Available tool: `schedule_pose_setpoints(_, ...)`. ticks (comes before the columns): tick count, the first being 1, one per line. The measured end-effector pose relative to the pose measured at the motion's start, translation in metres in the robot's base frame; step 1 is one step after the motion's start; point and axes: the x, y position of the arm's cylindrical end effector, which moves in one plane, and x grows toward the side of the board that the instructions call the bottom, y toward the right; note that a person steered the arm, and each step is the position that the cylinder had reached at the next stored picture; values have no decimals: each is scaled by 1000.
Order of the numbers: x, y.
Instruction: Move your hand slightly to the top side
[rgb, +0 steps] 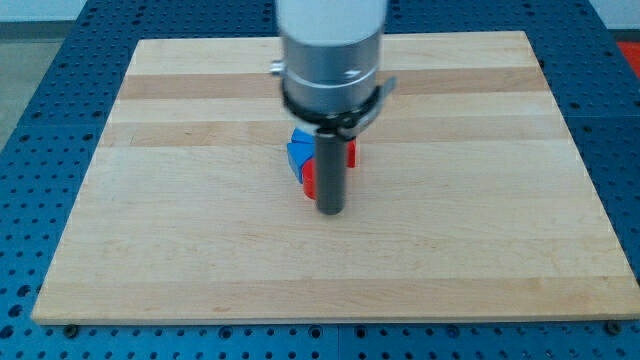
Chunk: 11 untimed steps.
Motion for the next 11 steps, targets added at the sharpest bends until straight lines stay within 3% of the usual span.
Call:
schedule_pose_setpoints(3, -14, -129)
schedule_pose_setpoints(8, -132, -145)
schedule_pose_setpoints(11, -237, -138)
